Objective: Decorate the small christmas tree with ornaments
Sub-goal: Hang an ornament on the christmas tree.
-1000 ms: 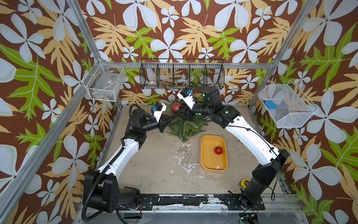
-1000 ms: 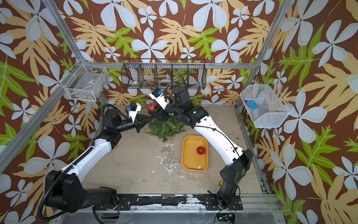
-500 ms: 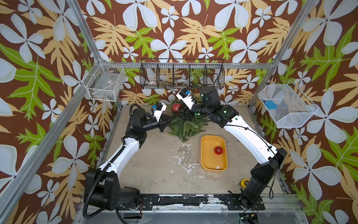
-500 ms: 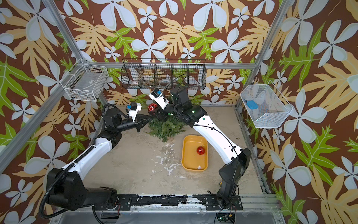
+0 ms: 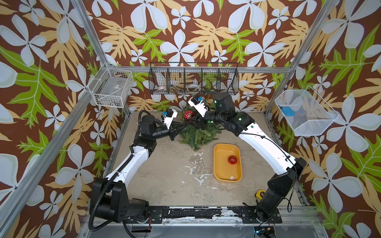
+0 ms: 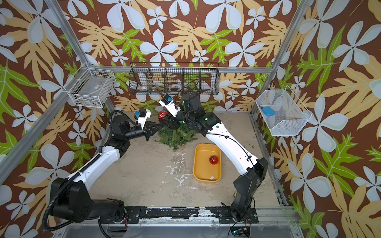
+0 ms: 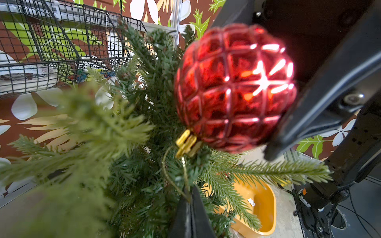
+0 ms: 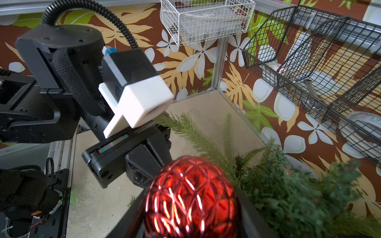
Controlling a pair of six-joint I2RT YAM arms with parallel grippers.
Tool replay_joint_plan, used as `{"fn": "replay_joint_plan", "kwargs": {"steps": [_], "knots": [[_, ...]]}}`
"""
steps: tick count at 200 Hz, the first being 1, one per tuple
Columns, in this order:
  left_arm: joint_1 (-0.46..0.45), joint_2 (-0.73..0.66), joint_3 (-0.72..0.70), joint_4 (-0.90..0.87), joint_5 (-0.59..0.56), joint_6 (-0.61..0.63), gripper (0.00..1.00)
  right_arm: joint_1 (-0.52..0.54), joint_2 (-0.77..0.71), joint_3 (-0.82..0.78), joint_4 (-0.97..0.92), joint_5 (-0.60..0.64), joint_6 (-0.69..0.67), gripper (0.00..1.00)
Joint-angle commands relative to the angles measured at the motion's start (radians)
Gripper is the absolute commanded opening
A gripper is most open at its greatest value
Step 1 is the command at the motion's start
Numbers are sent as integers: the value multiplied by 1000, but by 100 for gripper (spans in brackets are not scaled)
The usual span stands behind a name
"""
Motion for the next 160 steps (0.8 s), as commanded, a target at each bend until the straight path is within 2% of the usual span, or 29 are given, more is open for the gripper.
{"fn": "replay_joint_plan", "kwargs": {"steps": [1, 160], "knots": [[2, 3, 4, 28, 31, -4, 0, 0, -10, 1, 6, 10, -8, 42], [-13, 9, 3, 28, 46, 5, 0, -2, -39, -14, 1, 54, -12, 42]]}}
